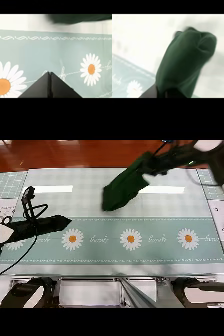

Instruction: Fold the shirts.

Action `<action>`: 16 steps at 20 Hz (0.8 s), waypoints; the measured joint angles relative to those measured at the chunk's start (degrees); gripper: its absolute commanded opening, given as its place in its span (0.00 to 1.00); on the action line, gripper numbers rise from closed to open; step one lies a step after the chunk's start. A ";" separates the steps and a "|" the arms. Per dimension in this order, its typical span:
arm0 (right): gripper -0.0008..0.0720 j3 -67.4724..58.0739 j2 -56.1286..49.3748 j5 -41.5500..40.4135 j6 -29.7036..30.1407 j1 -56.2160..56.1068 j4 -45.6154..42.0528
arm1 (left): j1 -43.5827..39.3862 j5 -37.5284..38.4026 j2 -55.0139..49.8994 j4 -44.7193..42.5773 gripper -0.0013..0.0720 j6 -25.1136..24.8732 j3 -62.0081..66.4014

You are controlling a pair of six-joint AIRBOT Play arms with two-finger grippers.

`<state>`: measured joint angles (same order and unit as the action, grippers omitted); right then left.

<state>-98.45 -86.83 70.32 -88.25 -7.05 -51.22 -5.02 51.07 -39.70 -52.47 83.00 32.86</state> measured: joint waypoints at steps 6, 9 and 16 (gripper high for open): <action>0.04 -6.45 4.35 9.16 -3.21 14.49 -2.45 | 0.00 -0.07 0.00 0.00 0.04 0.20 0.00; 0.04 -7.10 6.56 13.14 -4.48 23.30 -2.64 | 0.00 -0.07 0.00 0.00 0.04 0.20 0.00; 0.04 -7.23 10.84 22.38 -7.13 41.88 -5.53 | 0.00 -0.24 0.00 0.00 0.04 0.22 0.00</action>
<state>-105.69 -75.99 92.71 -95.37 34.83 -56.75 -5.02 50.83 -39.70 -52.47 83.22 32.86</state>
